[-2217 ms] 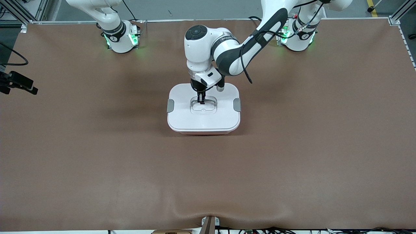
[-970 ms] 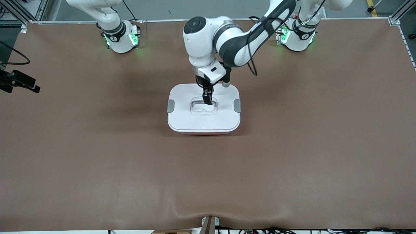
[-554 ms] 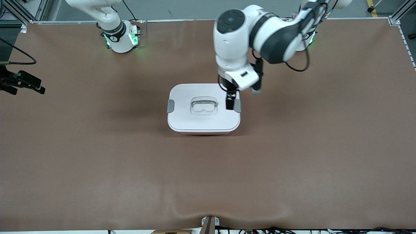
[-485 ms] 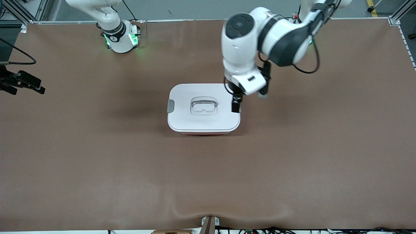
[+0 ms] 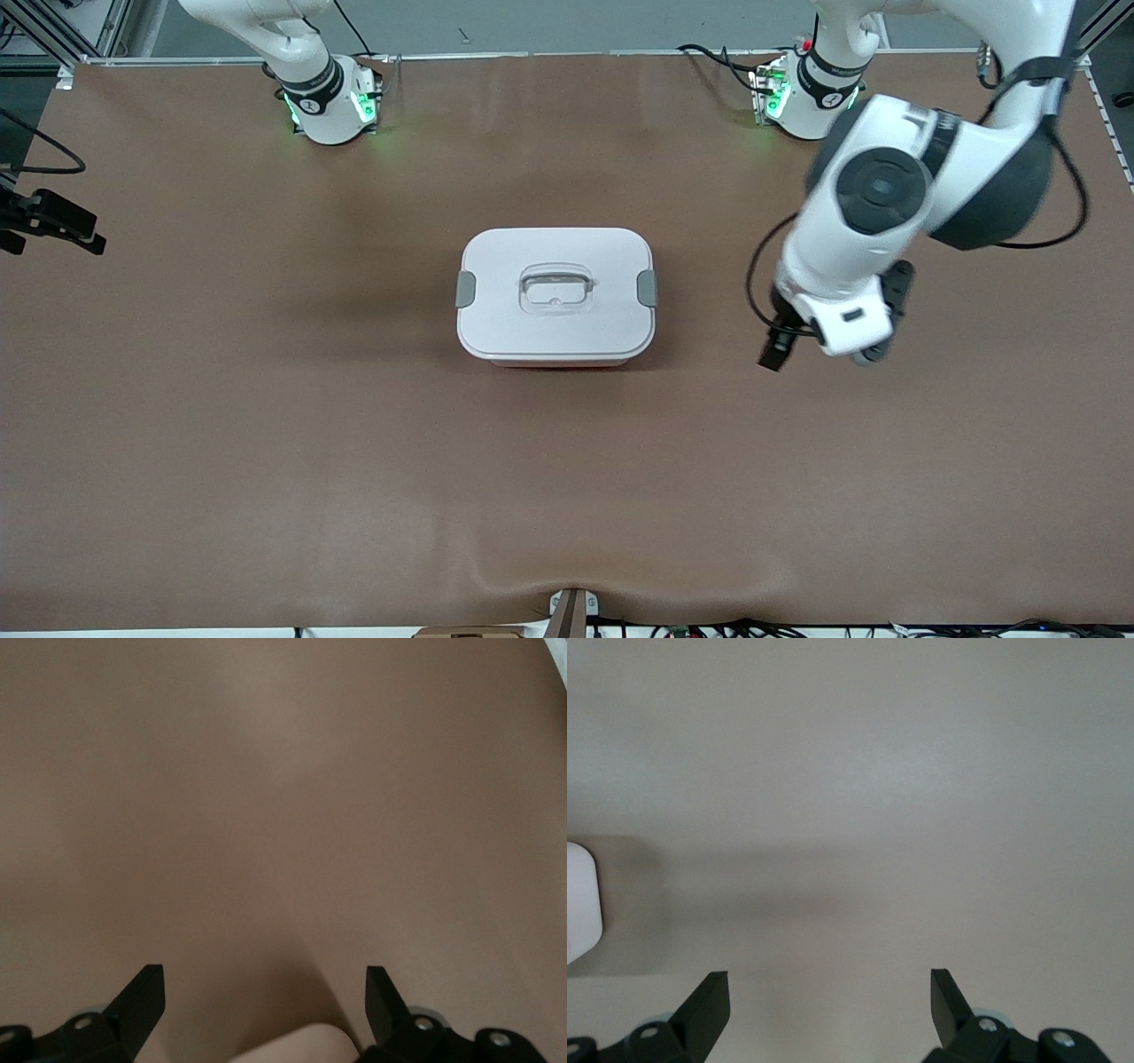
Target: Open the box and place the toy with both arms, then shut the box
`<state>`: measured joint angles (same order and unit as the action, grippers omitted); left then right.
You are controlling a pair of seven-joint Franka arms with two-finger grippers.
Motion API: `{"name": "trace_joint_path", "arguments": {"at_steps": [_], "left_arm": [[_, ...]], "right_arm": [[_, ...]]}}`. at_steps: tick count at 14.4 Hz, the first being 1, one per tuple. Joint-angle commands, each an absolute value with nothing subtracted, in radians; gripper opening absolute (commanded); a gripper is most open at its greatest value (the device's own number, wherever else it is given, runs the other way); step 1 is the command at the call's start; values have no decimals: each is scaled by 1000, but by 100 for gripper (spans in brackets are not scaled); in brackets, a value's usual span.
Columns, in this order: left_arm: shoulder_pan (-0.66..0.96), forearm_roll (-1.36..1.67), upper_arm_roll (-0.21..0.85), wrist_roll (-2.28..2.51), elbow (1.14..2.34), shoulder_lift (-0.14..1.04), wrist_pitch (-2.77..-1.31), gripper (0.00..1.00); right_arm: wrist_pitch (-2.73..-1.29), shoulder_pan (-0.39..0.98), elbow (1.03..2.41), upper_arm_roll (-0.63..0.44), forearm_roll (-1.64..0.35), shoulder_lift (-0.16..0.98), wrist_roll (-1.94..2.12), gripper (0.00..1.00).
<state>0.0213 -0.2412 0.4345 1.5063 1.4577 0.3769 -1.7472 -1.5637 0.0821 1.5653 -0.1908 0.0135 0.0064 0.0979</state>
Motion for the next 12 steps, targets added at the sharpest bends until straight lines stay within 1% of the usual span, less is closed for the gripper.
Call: {"name": "trace_joint_path", "arguments": {"at_steps": [1,5,6,8,9,11,12], "left_arm": [[-57,-226,451,1256,1450,368,-1729,100],[-104,-219,443,880,1393,344,-1663,100],[-110,-213,443,820,1381,341,-1619,100],[-120,-218,448,744,1376,339,-1598,100],[-123,-218,448,682,1376,324,-1597,100],[-124,-212,445,551,1379,250,-1592,100],[-136,-190,443,517,1385,220,-1563,100]], "right_arm": [[-1545,78,1557,-193,21,2,81,100],[-1523,71,1555,-196,21,2,23,100],[-1523,71,1555,-196,21,2,17,100],[-1522,72,1557,-196,23,3,18,100],[-1522,74,1557,-196,29,3,20,100],[-1520,80,1557,-196,32,5,17,100],[-1522,81,1557,-196,32,5,17,100]]}}
